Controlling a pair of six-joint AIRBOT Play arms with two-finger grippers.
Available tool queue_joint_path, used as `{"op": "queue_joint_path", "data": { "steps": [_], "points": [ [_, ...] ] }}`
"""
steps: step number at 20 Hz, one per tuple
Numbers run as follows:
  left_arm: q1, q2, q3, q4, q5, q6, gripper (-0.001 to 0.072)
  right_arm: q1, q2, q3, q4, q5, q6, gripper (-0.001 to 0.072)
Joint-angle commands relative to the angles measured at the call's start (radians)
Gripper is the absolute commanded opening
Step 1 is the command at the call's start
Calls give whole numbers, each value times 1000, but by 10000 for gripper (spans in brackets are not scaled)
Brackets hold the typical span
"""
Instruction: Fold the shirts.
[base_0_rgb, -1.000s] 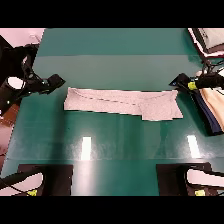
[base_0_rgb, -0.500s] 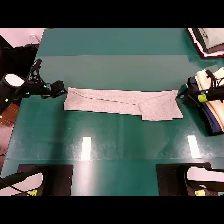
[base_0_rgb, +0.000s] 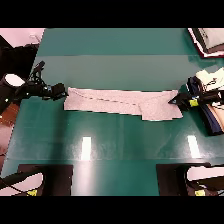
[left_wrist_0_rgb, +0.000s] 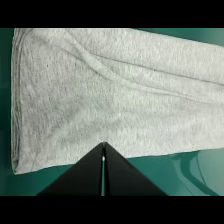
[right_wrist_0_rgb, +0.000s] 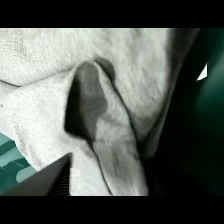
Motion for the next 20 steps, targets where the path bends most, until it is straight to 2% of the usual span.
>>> {"op": "queue_joint_path", "data": {
  "steps": [1, 3, 4, 8, 13, 20],
  "points": [
    [0, 0, 1, 0, -22, 3, 23, 37, -21, -2, 25, -35, -26, 369],
    [-9, 0, 1, 5, -47, 3, 22, 44, -21, 0, 27, -48, -28, 100],
    [-27, 0, 1, 10, -53, 3, 22, 44, -18, 0, 26, -46, -29, 15],
    [-176, -22, 33, 8, 0, 5, 21, 47, 49, 0, 27, -23, -16, 14],
    [-366, -220, 303, 8, -8, 5, 21, 116, 210, 15, 74, -15, 98, 13],
    [-534, -565, 608, 7, -36, -21, 22, 343, 227, 342, 124, 89, 257, 13]
  ]
}}
